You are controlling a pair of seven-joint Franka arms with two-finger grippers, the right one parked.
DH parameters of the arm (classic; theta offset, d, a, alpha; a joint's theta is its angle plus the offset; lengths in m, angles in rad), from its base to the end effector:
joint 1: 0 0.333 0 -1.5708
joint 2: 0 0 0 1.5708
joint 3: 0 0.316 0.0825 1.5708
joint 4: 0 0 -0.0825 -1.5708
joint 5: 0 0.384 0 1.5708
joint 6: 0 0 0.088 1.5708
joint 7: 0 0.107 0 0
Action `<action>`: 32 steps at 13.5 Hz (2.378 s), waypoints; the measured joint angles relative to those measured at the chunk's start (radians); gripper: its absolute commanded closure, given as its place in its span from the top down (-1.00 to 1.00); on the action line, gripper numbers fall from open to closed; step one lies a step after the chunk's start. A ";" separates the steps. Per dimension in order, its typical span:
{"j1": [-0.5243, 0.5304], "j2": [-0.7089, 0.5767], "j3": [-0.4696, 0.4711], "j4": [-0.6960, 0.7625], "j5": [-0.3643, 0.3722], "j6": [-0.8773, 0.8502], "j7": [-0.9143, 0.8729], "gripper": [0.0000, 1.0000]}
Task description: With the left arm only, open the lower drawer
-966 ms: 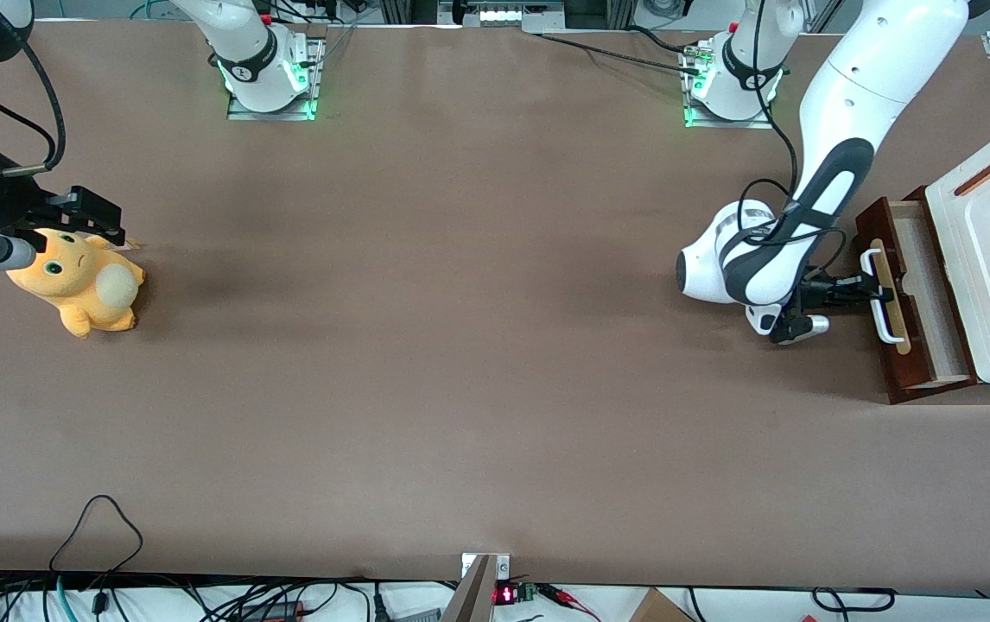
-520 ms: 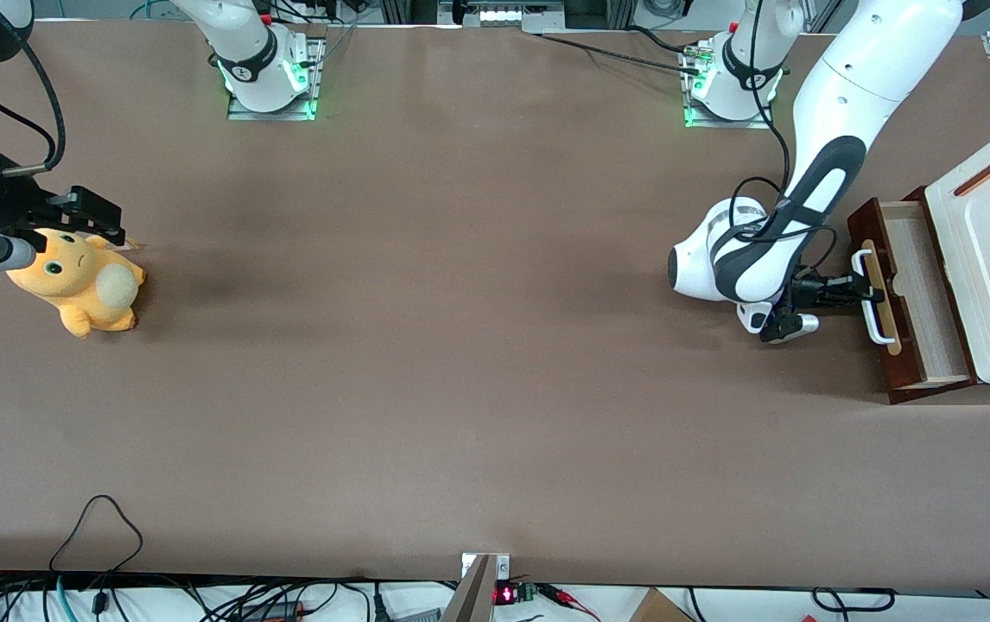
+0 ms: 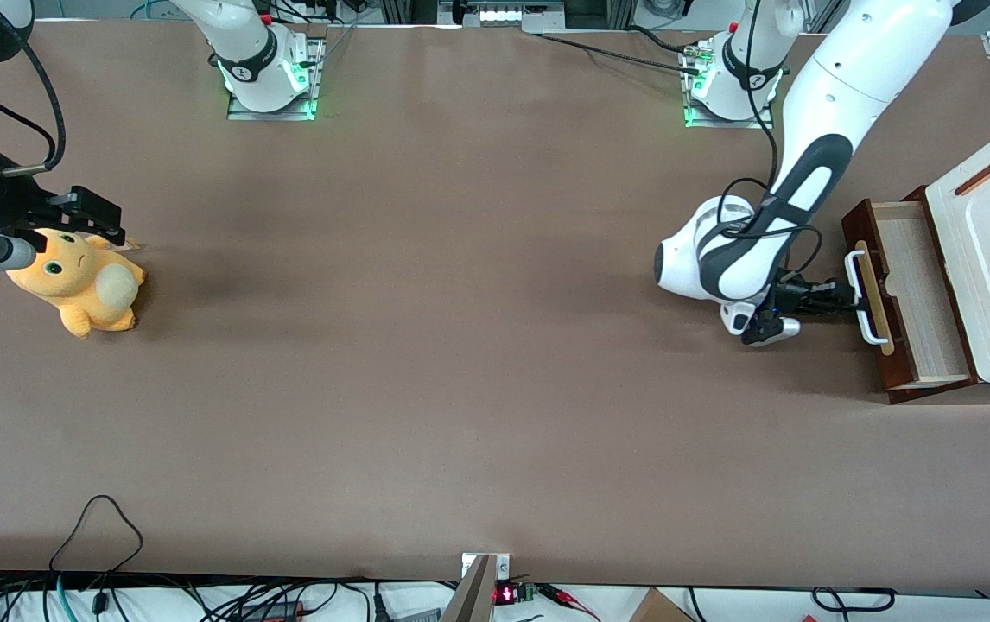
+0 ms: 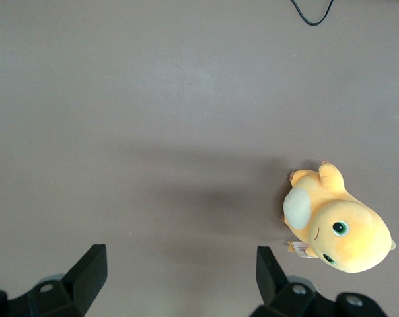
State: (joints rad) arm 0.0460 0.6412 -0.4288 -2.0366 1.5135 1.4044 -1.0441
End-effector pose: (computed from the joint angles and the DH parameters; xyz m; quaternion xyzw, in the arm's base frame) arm 0.5320 -0.0833 0.1639 -0.7475 0.0832 -0.0414 0.6577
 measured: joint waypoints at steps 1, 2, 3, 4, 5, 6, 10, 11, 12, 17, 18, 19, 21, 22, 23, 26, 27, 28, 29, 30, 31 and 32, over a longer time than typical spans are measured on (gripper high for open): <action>-0.009 0.000 -0.002 0.006 0.000 0.000 0.004 0.98; -0.012 0.000 -0.003 0.008 0.000 0.000 0.005 0.99; -0.012 0.000 -0.003 0.010 -0.003 0.000 0.005 0.99; -0.012 0.000 -0.005 0.018 -0.023 0.000 0.004 1.00; -0.012 0.000 -0.009 0.040 -0.075 0.000 0.003 1.00; -0.012 -0.002 -0.016 0.079 -0.152 0.000 0.003 1.00; -0.016 -0.065 -0.035 0.218 -0.372 0.081 0.092 1.00; -0.017 -0.093 -0.034 0.236 -0.429 0.108 0.127 1.00; -0.018 -0.123 -0.033 0.254 -0.490 0.123 0.166 1.00; -0.022 -0.326 0.105 0.348 -1.001 0.238 0.495 1.00; -0.024 -0.370 0.165 0.364 -1.143 0.250 0.581 1.00; -0.026 -0.414 0.230 0.373 -1.261 0.254 0.670 1.00; -0.029 -0.483 0.340 0.379 -1.434 0.256 0.823 1.00; -0.030 -0.510 0.375 0.379 -1.481 0.256 0.882 1.00; -0.030 -0.535 0.396 0.377 -1.504 0.256 0.926 1.00; -0.042 -0.602 0.403 0.354 -1.515 0.256 0.954 1.00; -0.047 -0.618 0.403 0.344 -1.515 0.256 0.955 1.00; -0.051 -0.626 0.403 0.336 -1.515 0.256 0.961 1.00; -0.053 -0.628 0.403 0.331 -1.515 0.256 0.979 1.00; -0.054 -0.628 0.403 0.328 -1.515 0.256 0.995 1.00; -0.056 -0.628 0.404 0.327 -1.515 0.256 1.000 1.00; -0.057 -0.628 0.405 0.327 -1.515 0.257 1.006 1.00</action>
State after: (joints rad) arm -0.0114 0.0136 -0.0236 -1.7093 -0.0011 1.6611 -0.0382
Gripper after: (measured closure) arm 0.000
